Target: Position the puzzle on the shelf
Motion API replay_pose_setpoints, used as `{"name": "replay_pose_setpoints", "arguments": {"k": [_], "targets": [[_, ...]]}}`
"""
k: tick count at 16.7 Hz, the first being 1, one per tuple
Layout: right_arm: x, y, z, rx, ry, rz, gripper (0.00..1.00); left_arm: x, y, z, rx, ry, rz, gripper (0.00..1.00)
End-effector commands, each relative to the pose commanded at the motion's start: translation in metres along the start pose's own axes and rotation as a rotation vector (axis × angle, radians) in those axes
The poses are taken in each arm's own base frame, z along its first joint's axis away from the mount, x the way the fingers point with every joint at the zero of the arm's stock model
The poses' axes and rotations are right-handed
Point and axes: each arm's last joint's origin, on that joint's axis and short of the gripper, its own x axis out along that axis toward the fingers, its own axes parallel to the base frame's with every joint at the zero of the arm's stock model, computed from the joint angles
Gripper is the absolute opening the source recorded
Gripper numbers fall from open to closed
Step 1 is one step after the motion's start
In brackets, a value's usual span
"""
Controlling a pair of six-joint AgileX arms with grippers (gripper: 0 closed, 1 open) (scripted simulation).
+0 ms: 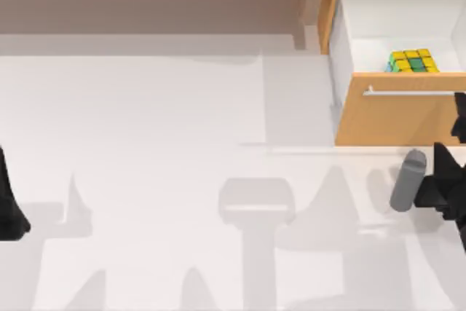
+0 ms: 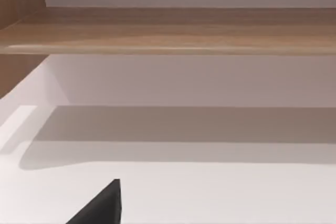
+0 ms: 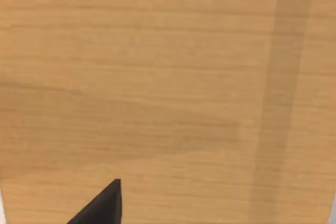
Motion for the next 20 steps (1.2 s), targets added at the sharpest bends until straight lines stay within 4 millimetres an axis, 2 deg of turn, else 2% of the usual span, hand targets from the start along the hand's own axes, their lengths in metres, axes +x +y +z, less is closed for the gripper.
{"name": "replay_pose_setpoints", "arguments": {"k": [2,4,9,13,15,18,20], "targets": [[0.002,-0.004,0.008,0.030,-0.031,-0.017,1.00,0.000,0.000,0.000,0.000,0.000,0.000,1.00],[0.007,-0.011,0.028,0.093,-0.106,-0.030,1.00,0.000,0.000,0.000,0.000,0.000,0.000,1.00],[0.027,-0.036,0.109,0.333,-0.339,0.051,1.00,0.000,0.000,0.000,0.000,0.000,0.000,1.00],[0.051,-0.070,0.179,0.518,-0.432,0.261,1.00,0.000,0.000,0.000,0.000,0.000,0.000,1.00],[0.065,-0.091,0.204,0.591,-0.413,0.405,1.00,0.000,0.000,0.000,0.000,0.000,0.000,1.00],[0.089,-0.130,0.222,0.689,-0.301,0.617,1.00,0.000,0.000,0.000,0.000,0.000,0.000,1.00],[0.108,-0.158,0.217,0.753,-0.173,0.739,1.00,0.000,0.000,0.000,0.000,0.000,0.000,1.00]]}}
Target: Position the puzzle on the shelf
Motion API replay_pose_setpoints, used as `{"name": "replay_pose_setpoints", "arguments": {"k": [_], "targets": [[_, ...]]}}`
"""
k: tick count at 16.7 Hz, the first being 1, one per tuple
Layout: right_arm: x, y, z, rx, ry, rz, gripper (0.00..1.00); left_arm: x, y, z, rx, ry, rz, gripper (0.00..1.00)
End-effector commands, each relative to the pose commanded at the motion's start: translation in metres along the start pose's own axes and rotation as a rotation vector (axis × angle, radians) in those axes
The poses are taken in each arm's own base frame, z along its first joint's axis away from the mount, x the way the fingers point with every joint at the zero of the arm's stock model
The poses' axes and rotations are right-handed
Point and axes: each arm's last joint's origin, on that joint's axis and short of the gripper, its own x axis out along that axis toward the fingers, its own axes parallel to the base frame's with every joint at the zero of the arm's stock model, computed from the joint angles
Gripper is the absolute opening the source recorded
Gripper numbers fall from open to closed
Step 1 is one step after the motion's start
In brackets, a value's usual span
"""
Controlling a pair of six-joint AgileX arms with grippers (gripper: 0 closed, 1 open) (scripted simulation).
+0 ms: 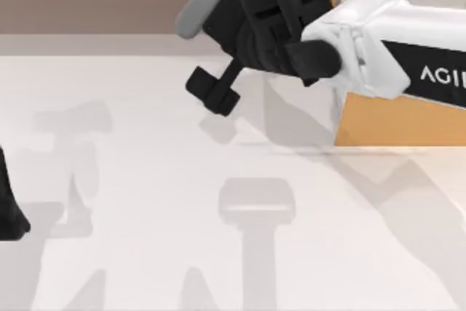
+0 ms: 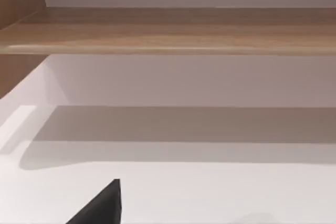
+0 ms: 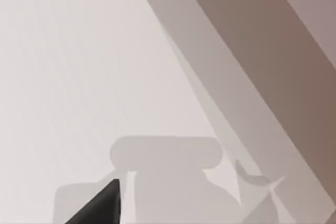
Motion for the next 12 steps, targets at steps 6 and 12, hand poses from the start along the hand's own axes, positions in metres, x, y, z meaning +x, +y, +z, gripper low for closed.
{"name": "replay_pose_setpoints", "arguments": {"k": [6,12], "targets": [[-0.015,-0.118,-0.015,0.414,0.413,0.052,1.00,0.000,0.000,0.000,0.000,0.000,0.000,1.00],[-0.006,-0.203,-0.099,0.793,0.744,0.050,1.00,0.000,0.000,0.000,0.000,0.000,0.000,1.00]]}}
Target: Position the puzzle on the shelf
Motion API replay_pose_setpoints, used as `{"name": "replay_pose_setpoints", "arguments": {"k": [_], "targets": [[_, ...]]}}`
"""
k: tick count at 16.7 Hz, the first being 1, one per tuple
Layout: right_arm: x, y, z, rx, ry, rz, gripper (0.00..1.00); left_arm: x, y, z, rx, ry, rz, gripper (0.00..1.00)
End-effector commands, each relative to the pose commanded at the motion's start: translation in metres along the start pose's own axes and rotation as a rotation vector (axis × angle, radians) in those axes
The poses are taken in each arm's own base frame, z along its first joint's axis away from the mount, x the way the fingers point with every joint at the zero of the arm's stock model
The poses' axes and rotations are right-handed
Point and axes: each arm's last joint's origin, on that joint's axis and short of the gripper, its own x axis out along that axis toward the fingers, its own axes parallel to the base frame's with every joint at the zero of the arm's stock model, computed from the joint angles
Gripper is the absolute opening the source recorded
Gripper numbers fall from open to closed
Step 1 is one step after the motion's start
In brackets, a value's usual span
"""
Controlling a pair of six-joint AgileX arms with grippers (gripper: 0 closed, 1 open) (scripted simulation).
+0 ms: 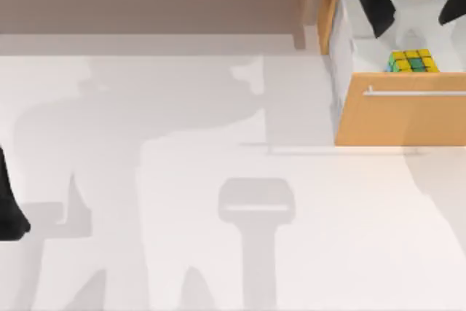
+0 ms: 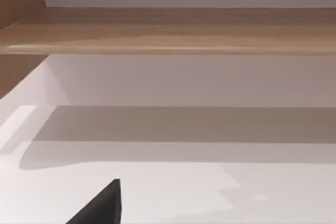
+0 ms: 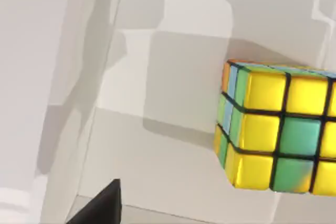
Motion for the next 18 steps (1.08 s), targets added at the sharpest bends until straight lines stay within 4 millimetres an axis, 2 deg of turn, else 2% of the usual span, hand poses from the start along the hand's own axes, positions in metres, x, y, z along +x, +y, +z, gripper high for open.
{"name": "replay_pose_setpoints", "arguments": {"k": [2,4,13,15,18], "targets": [[0.019,-0.021,0.001,0.071,0.072,0.011,1.00,0.000,0.000,0.000,0.000,0.000,0.000,1.00],[0.030,-0.031,0.001,0.104,0.109,0.019,1.00,0.000,0.000,0.000,0.000,0.000,0.000,1.00],[0.031,-0.033,-0.004,0.103,0.110,0.019,1.00,0.000,0.000,0.000,0.000,0.000,0.000,1.00],[0.038,-0.032,-0.006,0.104,0.109,0.018,1.00,0.000,0.000,0.000,0.000,0.000,0.000,1.00],[0.063,-0.029,-0.007,0.102,0.114,0.018,1.00,0.000,0.000,0.000,0.000,0.000,0.000,1.00]]}}
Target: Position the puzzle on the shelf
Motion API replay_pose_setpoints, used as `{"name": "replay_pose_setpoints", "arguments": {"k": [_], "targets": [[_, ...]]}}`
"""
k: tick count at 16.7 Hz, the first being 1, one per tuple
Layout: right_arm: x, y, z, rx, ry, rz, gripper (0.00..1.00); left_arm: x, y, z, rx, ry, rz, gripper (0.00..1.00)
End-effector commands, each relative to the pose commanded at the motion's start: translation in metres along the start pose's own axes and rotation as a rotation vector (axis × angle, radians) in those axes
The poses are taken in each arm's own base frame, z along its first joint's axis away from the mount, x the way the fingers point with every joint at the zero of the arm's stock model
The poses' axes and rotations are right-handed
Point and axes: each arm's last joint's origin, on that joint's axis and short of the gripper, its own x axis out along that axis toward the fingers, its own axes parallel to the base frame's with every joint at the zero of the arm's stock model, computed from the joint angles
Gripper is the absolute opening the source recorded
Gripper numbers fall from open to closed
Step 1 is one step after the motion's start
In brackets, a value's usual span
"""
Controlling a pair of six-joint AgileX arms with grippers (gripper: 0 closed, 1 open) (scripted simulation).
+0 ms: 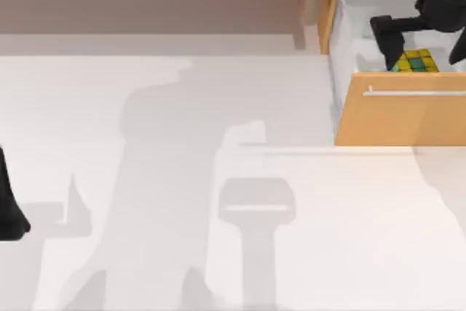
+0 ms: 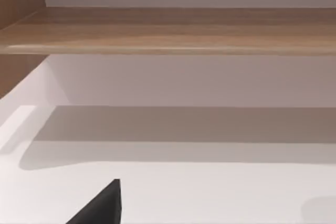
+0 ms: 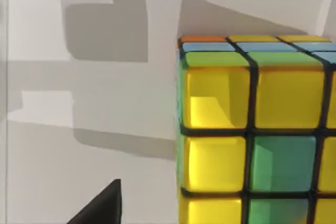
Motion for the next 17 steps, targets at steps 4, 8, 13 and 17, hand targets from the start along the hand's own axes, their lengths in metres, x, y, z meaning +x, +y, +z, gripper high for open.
{"name": "replay_pose_setpoints", "arguments": {"k": [4,8,13,17], "targets": [[0.027,-0.001,0.008,0.002,-0.004,0.001,1.00,0.000,0.000,0.000,0.000,0.000,0.000,1.00],[0.027,-0.001,0.008,0.002,-0.005,0.001,1.00,0.000,0.000,0.000,0.000,0.000,0.000,1.00],[0.027,-0.001,0.008,0.002,-0.005,0.001,0.62,0.000,0.000,0.000,0.000,0.000,0.000,1.00],[0.027,-0.001,0.008,0.002,-0.005,0.001,0.32,0.000,0.000,0.000,0.000,0.000,0.000,1.00]]}}
